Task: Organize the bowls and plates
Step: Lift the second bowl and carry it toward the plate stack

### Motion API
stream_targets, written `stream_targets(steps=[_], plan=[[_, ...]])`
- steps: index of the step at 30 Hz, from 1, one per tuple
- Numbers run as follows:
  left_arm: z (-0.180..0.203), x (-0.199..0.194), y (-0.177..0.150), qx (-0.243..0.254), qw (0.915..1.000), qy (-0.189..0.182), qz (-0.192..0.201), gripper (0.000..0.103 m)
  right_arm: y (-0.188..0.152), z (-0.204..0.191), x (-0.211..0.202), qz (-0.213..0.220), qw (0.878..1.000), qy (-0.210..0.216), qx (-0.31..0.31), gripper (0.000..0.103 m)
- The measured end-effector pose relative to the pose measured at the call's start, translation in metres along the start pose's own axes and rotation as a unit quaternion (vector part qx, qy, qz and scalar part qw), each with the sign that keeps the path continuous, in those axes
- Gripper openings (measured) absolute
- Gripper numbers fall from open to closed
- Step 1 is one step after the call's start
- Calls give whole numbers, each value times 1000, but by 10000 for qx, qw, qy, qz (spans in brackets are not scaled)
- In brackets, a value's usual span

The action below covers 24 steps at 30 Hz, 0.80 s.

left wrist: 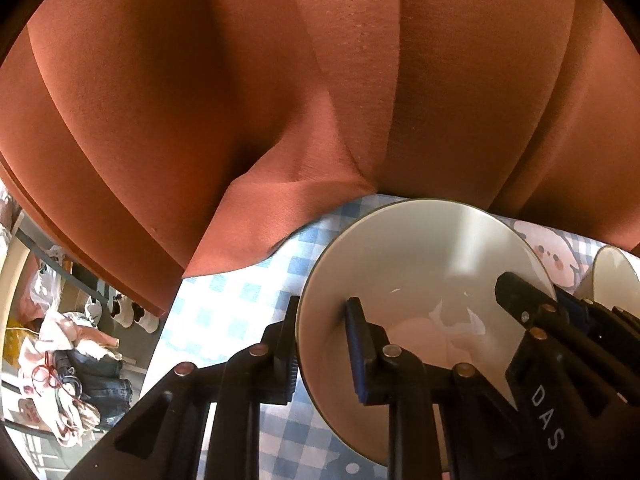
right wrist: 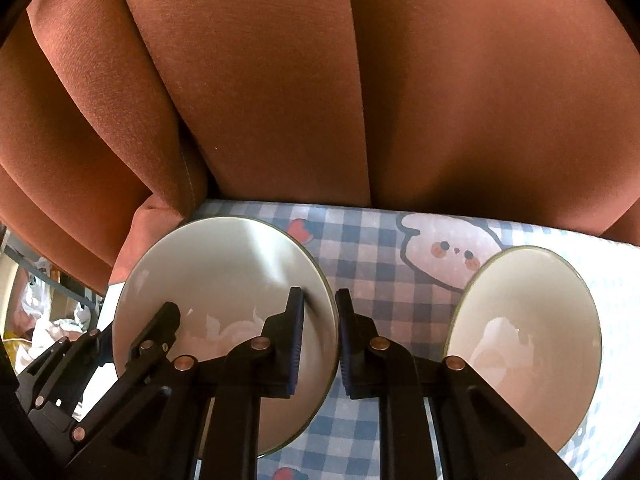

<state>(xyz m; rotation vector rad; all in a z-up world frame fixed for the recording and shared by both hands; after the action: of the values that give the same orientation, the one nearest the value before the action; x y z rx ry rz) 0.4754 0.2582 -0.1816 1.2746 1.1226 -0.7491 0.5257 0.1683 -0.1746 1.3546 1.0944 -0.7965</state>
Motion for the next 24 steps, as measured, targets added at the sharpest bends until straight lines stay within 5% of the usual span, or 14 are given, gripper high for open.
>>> stream_targets(steps=[24], plan=[[-2,-70,-69,-112,9997,-189,115,19,-75,7,-88,106,9999,-30,103,18]])
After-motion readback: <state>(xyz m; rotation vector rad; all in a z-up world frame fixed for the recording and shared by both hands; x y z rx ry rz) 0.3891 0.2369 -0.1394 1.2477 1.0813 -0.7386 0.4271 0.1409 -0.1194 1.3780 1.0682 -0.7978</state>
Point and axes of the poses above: each gripper's, at about its wrist camera, not at the fingertips, and x roughly the way its jaws point, z to its right, y to its top, the point moved 9 cm from there along x, roughly the way its jaws point, and after that the axes turned 11 degrees about -z, right-handed, at the moved point
